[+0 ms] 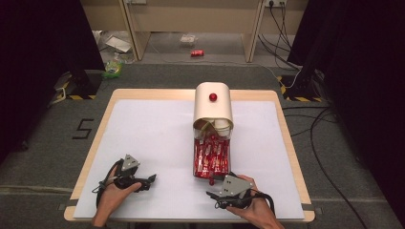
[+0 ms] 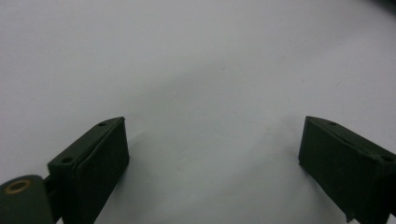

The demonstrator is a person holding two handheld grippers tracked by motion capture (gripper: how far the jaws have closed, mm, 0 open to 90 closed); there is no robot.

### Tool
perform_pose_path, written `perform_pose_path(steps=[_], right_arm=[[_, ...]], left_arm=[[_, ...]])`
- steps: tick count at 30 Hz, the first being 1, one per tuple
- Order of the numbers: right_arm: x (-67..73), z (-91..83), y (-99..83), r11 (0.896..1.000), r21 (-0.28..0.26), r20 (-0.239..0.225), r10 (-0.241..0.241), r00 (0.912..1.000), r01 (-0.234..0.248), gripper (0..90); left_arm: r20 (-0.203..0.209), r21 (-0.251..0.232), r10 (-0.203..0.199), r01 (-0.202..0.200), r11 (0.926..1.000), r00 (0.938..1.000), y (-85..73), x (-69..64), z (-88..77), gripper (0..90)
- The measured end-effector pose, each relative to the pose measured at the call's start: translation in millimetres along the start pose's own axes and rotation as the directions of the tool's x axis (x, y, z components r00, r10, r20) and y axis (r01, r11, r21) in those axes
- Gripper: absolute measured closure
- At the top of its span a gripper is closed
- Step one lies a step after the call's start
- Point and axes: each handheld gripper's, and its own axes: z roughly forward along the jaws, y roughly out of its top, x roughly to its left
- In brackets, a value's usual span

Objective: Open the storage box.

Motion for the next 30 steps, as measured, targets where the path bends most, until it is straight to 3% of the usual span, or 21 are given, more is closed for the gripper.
perform_pose_path(steps=[7, 9, 12, 16, 21, 24, 27, 28, 30], right_arm=[[-4.0, -3.5, 2.0, 0.997, -0.036, -0.016, 0.061, 0.998, -0.061, 43.2], [-8.2, -7.5, 3.4, 0.991, -0.075, -0.008, 0.107, 0.9942, -0.108, 43.2], [-10.8, -8.6, 3.1, 0.986, -0.087, -0.003, 0.141, 0.99, -0.141, 43.3], [-15.4, -10.0, 3.5, 0.971, -0.108, 0.004, 0.213, 0.977, -0.211, 43.7], [-20.0, -8.2, 7.1, 0.958, -0.119, 0.04, 0.267, 0.9628, -0.261, 44.0], [-21.4, -5.1, 9.8, 0.955, -0.111, 0.068, 0.284, 0.9566, -0.275, 44.2], [-23.6, -2.3, 12.2, 0.945, -0.121, 0.09, 0.317, 0.9443, -0.305, 42.9], [-25.1, -1.5, 13.4, 0.938, -0.13, 0.102, 0.336, 0.9363, -0.322, 41.9], [-25.7, -1.3, 13.8, 0.936, -0.132, 0.107, 0.341, 0.9341, -0.326, 41.6]], left_arm=[[0.001, 0.0, 0.0, 0.0, 1.0, 1.0, 0.1, 0.2, 0.0, 7.6], [0.001, 0.0, 0.0, 0.0, 1.0, 1.0, 0.1, 0.2, 0.0, 7.6], [0.001, 0.001, 0.0, 0.0, 1.0, 1.0, 0.1, 0.1, 0.0, 7.6], [0.001, 0.0, 0.0, 0.0, 1.0, 1.0, 0.1, 0.1, 0.0, 7.6], [0.001, 0.001, 0.0, 0.0, 1.0, 1.0, 0.1, 0.2, 0.0, 7.6], [0.001, 0.001, 0.0, 0.0, 1.0, 1.0, 0.1, 0.2, 0.0, 7.6], [0.001, 0.0, -0.001, 0.001, 1.0, 1.0, 0.1, 0.1, 0.0, 7.6], [0.001, 0.0, -0.001, 0.001, 1.0, 1.0, 0.1, 0.1, 0.0, 7.6], [0.001, 0.001, -0.001, 0.001, 1.0, 1.0, 0.1, 0.1, 0.0, 7.6]])
